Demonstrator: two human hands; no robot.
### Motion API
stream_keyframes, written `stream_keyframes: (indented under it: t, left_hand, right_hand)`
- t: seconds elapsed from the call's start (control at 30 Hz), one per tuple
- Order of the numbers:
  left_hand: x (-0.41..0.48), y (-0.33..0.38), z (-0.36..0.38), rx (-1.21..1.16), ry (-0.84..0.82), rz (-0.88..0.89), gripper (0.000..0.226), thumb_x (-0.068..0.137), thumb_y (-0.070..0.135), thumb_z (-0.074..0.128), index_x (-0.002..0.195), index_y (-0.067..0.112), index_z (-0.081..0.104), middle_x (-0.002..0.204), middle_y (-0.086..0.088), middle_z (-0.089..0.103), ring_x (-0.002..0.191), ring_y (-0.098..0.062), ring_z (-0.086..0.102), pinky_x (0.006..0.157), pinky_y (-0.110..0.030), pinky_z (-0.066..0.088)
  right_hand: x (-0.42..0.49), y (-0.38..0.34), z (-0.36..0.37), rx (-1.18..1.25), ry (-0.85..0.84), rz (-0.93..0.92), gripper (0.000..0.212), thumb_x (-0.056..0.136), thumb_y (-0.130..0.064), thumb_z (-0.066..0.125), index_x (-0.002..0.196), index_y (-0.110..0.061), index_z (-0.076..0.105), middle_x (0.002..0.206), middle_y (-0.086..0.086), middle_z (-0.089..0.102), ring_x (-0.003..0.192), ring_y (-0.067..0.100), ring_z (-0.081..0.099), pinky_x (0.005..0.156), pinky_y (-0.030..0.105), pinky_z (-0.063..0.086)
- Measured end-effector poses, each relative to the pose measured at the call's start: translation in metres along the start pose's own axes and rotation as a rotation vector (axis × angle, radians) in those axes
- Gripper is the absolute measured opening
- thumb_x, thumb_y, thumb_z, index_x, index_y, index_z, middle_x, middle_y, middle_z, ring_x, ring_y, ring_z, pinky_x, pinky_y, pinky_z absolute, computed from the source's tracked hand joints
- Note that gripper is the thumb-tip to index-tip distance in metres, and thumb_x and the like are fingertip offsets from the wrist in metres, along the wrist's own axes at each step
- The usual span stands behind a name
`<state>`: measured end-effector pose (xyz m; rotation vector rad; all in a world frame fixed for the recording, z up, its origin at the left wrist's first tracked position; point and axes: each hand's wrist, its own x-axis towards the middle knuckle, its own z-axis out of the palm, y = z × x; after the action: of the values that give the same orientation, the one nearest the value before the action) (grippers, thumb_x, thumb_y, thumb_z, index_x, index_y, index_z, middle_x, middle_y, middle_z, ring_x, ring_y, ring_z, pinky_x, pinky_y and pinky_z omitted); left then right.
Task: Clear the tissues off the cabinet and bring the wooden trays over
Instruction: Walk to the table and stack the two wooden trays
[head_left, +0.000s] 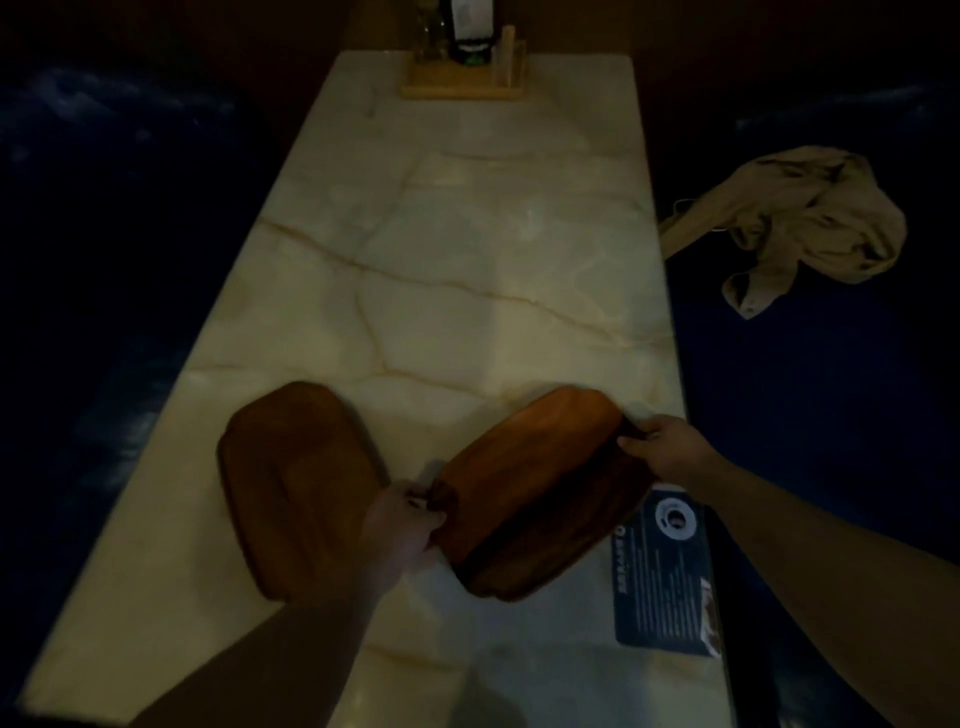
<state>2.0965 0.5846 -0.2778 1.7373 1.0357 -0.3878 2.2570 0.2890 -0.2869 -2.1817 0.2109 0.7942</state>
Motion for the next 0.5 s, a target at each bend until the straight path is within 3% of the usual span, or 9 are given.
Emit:
stream_keyframes:
  t: [0.07,0.17,0.27,0.33,0.4,0.5]
  left_hand:
    - [0.005,0.015,-0.017,-0.031,0.049,0.054,0.013,0.078,0.006,0.069,0.084,0.016,0.063,0.083,-0.009,0.063,0.073,-0.025,0.064,0.056,-0.031,0.054]
    - [0.016,0.035,-0.048,-0.175,0.067,0.049,0.003,0.079,0.007,0.068,0.082,0.008,0.066,0.085,-0.020,0.066,0.075,-0.035,0.066,0.063,-0.040,0.053]
    - [0.033,0.046,-0.087,-0.205,0.116,0.090,0.007,0.078,0.010,0.072,0.079,0.004,0.069,0.089,-0.020,0.069,0.082,-0.037,0.066,0.077,-0.048,0.055]
    - [0.043,0.051,-0.114,-0.121,0.168,0.138,0.006,0.077,0.014,0.073,0.080,0.010,0.072,0.090,-0.014,0.069,0.084,-0.032,0.066,0.084,-0.045,0.055]
    - [0.054,0.053,-0.143,-0.065,0.223,0.152,0.018,0.076,0.017,0.074,0.093,0.014,0.071,0.094,-0.008,0.067,0.086,-0.027,0.063,0.082,-0.035,0.053]
    - [0.074,0.052,-0.187,-0.017,0.212,0.175,0.019,0.079,0.015,0.072,0.097,0.012,0.069,0.103,-0.014,0.067,0.091,-0.031,0.063,0.086,-0.039,0.054]
  right_hand:
    - [-0.006,-0.008,0.004,0.118,-0.007,0.022,0.032,0.086,-0.026,0.072,0.102,-0.001,0.062,0.101,0.019,0.066,0.089,0.032,0.066,0.073,0.043,0.059]
    - [-0.018,-0.028,0.016,0.280,-0.009,0.011,0.028,0.085,-0.024,0.072,0.095,-0.002,0.059,0.096,0.020,0.065,0.076,0.026,0.066,0.046,0.026,0.055]
    - [-0.034,-0.047,0.043,0.423,-0.017,-0.009,0.030,0.083,-0.019,0.074,0.096,0.003,0.058,0.097,0.025,0.065,0.079,0.032,0.068,0.049,0.031,0.058]
    - [-0.046,-0.057,0.066,0.428,-0.065,0.013,0.033,0.082,-0.020,0.075,0.097,0.005,0.059,0.096,0.025,0.067,0.078,0.034,0.070,0.057,0.038,0.061]
    - [-0.059,-0.067,0.095,0.365,-0.134,0.045,0.035,0.083,-0.024,0.074,0.099,0.004,0.060,0.091,0.023,0.069,0.072,0.033,0.072,0.061,0.041,0.061]
    - [-0.079,-0.088,0.142,0.307,-0.219,0.081,0.037,0.086,-0.032,0.070,0.098,0.003,0.063,0.085,0.022,0.072,0.066,0.030,0.073,0.054,0.037,0.058]
